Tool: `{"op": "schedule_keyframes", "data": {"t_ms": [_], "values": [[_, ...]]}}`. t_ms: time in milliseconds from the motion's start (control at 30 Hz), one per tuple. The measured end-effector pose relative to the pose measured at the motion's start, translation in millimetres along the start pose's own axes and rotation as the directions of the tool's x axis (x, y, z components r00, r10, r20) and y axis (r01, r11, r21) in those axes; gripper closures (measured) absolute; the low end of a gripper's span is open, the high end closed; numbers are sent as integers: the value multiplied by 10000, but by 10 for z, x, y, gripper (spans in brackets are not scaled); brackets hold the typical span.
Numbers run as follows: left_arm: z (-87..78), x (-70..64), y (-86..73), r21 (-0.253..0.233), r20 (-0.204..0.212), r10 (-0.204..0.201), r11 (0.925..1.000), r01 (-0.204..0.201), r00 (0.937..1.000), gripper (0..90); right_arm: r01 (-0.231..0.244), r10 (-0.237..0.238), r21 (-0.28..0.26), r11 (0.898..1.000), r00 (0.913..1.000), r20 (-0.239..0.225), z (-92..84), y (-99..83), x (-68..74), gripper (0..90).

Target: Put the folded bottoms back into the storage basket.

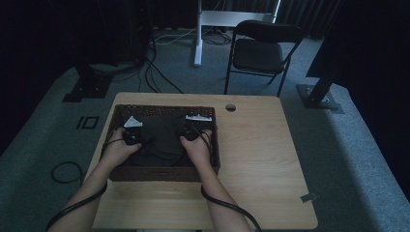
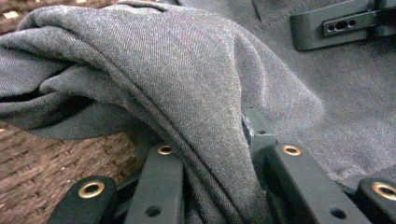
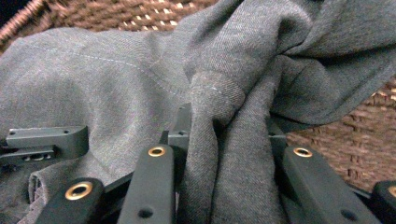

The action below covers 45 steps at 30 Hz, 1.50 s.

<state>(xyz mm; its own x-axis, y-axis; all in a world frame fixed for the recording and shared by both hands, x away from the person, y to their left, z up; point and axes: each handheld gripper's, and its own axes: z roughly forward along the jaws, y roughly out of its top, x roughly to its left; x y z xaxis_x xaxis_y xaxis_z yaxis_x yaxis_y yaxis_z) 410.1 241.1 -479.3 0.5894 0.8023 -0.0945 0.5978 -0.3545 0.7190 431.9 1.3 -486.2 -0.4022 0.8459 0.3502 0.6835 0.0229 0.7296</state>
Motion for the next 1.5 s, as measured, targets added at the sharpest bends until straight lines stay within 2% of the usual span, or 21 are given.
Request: {"op": "schedule_keyframes", "data": {"t_ms": [33, 100, 233, 400, 533, 567, 633, 667, 700, 733, 767, 800, 833, 900, 933, 1000, 1033, 1100, 1167, 1400, 1500], "values": [[16, 1, -9, 64, 3, -20, 10000, 20, 10000, 739, 4, -8, 346, 9994, 9999, 119, 37, -16, -12, 668], [47, -1, -29, 185, -11, -42, 9998, 42, 10000, 737, 92, -114, 695, 9975, 9995, 304, 77, -36, -15, 666], [85, 5, -66, 233, 84, -214, 9995, 212, 9997, 730, 48, -106, 1067, 9943, 9985, 541, 118, -64, -38, 655], [101, -24, -67, 338, -51, -41, 9994, 43, 10000, 700, 426, -598, 1720, 9842, 9936, 958, 139, -67, -29, 602], [106, -23, -74, 521, -250, -277, 9982, 290, 9993, 610, 603, -823, 1853, 9808, 9902, 1130, 148, -66, -66, 457], [114, -25, -76, 606, -340, -433, 9971, 453, 9985, 535, 692, -943, 1949, 9784, 9880, 1223, 149, -63, -72, 390], [123, -30, -80, 800, -484, -129, 9967, 167, 9987, 380, 1297, -1609, 2120, 9686, 9774, 1374, 161, -59, -86, 255], [123, -30, -80, 800, -484, -129, 9967, 167, 9987, 344, 1457, -1782, 2205, 9644, 9747, 1353, 168, -58, -95, 205], [108, -29, -72, 630, -697, -75, 9979, 120, 9975, 315, 1494, -1837, 2170, 9647, 9718, 1476, 167, -59, -99, 186], [108, -29, -72, 630, -697, -75, 9979, 120, 9975, 267, 1494, -1837, 2170, 9647, 9718, 1476, 167, -59, -99, 186], [85, -30, -53, 471, -947, -72, 9988, 117, 9955, 267, 1626, -1982, 2136, 9633, 9675, 1573, 162, -56, -102, 169], [74, -30, -48, 492, -1057, 15, 9988, 37, 9944, 245, 1915, -2265, 1991, 9611, 9589, 1711, 155, -47, -107, 141], [67, -29, -43, 492, -1108, -54, 9987, 109, 9938, 244, 1997, -2343, 1909, 9611, 9553, 1803, 146, -41, -108, 141], [51, -31, -38, 561, -1148, -90, 9983, 155, 9933, 244, 1965, -2267, 1720, 9653, 9575, 1783, 114, -23, -121, 140], [47, -32, -37, 593, -1297, -103, 9981, 181, 9915, 244, 1954, -2246, 1664, 9665, 9577, 1799, 96, -14, -128, 139], [37, -24, -32, 527, -1509, -88, 9985, 169, 9885, 227, 2035, -2316, 1568, 9664, 9544, 1884, 63, 7, -139, 140], [21, -16, -25, 420, -1686, -80, 9990, 153, 9857, 186, 1976, -2234, 1497, 9688, 9577, 1816, 48, 16, -139, 140], [-31, 3, 9, -28, -1974, -308, 9995, 309, 9798, 175, 2052, -2279, 1407, 9686, 9585, 1710, 23, 29, -124, 139], [-83, 7, 50, -224, -1935, -544, 9984, 510, 9796, 175, 2175, -2371, 1298, 9674, 9578, 1624, 4, 43, -106, 139], [-185, -111, 143, 0, -1344, -249, 9997, 251, 9906, 175, 2232, -2360, 1009, 9695, 9616, 1404, -81, 90, -59, 139], [-206, -143, 160, -37, -1190, -266, 9996, 264, 9925, 175, 2339, -2453, 981, 9673, 9610, 1273, -121, 105, -35, 140]]}}
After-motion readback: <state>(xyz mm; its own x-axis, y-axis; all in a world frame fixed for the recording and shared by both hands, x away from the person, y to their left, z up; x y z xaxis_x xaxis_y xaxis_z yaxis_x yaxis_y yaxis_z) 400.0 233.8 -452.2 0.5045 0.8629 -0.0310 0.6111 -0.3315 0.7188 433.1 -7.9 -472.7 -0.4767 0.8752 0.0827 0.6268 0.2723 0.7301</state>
